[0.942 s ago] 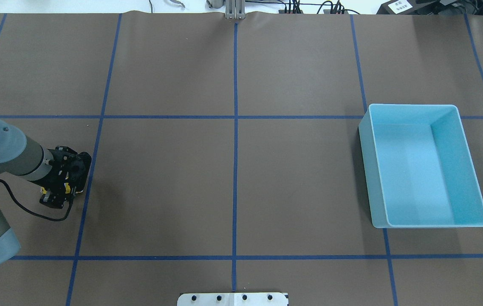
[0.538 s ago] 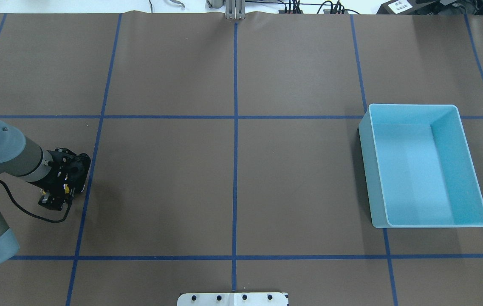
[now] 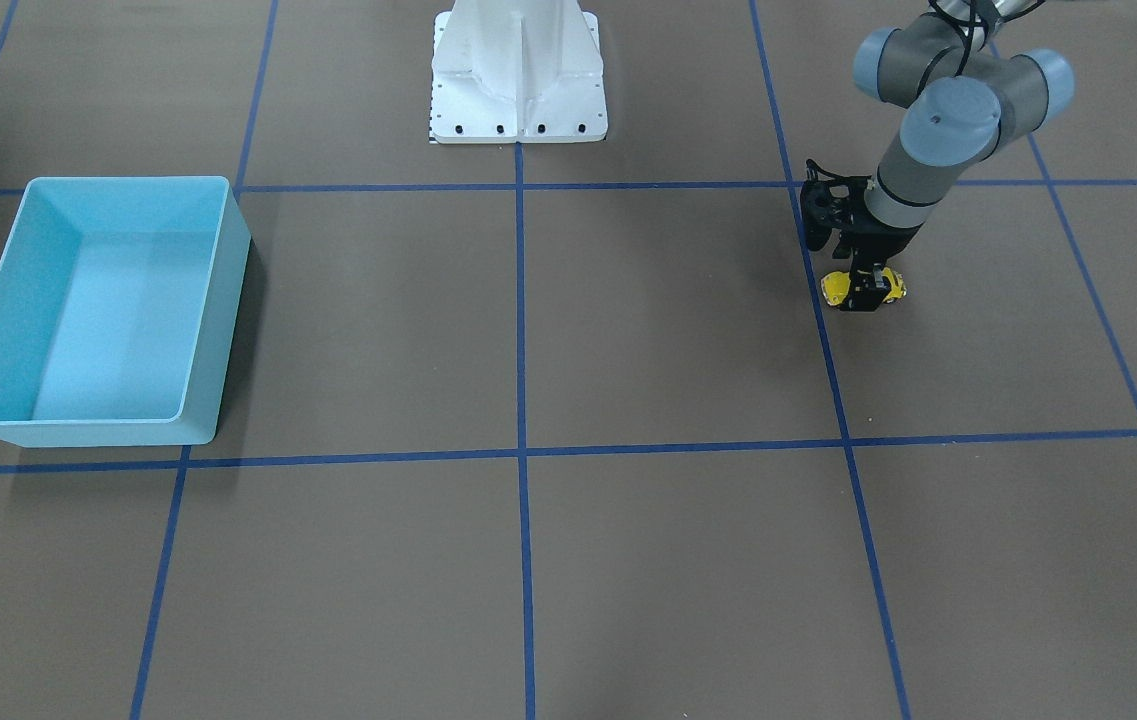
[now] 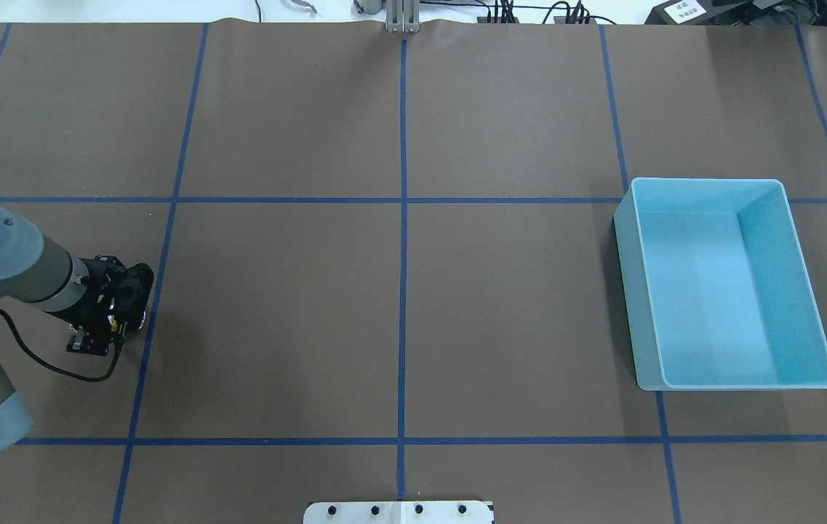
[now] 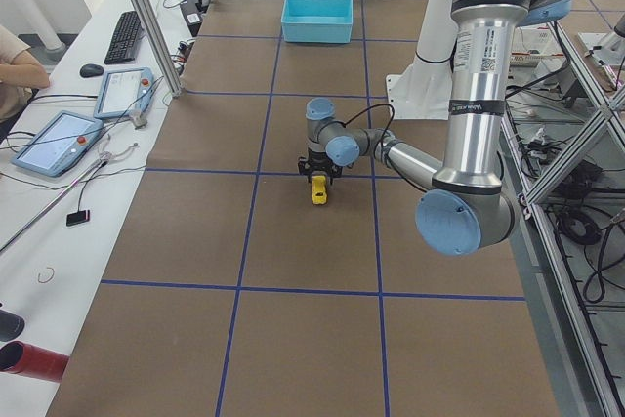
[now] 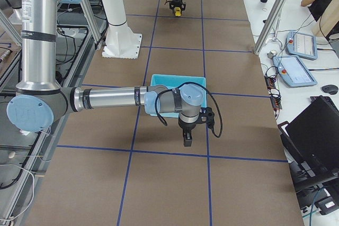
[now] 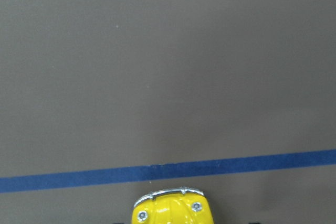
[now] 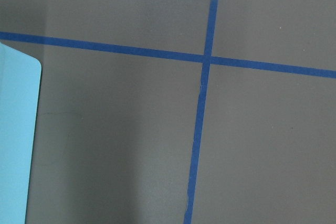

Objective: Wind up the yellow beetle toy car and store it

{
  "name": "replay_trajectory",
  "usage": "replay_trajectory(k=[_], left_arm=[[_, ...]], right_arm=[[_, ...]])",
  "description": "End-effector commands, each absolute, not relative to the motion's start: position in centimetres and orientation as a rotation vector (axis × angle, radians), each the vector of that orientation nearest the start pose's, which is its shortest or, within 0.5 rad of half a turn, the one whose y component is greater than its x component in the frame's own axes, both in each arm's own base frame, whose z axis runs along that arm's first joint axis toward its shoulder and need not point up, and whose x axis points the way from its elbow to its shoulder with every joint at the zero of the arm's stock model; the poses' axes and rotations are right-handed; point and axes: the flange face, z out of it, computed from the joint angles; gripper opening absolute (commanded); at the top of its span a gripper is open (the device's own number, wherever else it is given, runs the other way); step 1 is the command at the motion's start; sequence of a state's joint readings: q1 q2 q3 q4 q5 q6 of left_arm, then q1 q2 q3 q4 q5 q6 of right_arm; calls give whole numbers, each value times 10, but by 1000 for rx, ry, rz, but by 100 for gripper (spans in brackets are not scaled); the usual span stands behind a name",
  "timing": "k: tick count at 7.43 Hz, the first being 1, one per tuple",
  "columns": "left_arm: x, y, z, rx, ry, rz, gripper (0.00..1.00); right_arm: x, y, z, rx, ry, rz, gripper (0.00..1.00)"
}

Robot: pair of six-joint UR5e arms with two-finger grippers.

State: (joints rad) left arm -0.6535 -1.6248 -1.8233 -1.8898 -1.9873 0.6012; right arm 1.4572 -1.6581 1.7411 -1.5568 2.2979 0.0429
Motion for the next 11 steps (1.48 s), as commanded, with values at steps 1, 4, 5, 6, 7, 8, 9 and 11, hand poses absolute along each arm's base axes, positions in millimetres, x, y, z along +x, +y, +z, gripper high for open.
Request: replay_trajectory(k=[1, 4, 5, 6, 7, 8, 9, 11], left_arm=[[365, -397, 485, 609, 552, 1574, 53], [366, -398, 473, 634, 557, 1568, 37], [362, -397, 460, 657, 561, 1564, 37], [360, -396, 446, 692, 560, 1564, 37], [363, -399, 429, 717, 571, 1531, 37], [372, -401, 414, 730, 591, 1505, 35], [382, -408, 393, 766, 600, 1504, 35], [408, -425, 360, 797, 619, 1467, 35]], right_arm=[[15, -465, 618, 35, -732, -103, 100], [15, -465, 617, 37, -732, -103, 100], [14, -466, 616, 38, -732, -105, 100], [13, -466, 616, 37, -732, -107, 100], [13, -466, 616, 37, -732, -107, 100], [13, -465, 616, 37, -732, -107, 100], [12, -465, 616, 37, -732, -108, 100], [10, -465, 615, 36, -734, -113, 100]])
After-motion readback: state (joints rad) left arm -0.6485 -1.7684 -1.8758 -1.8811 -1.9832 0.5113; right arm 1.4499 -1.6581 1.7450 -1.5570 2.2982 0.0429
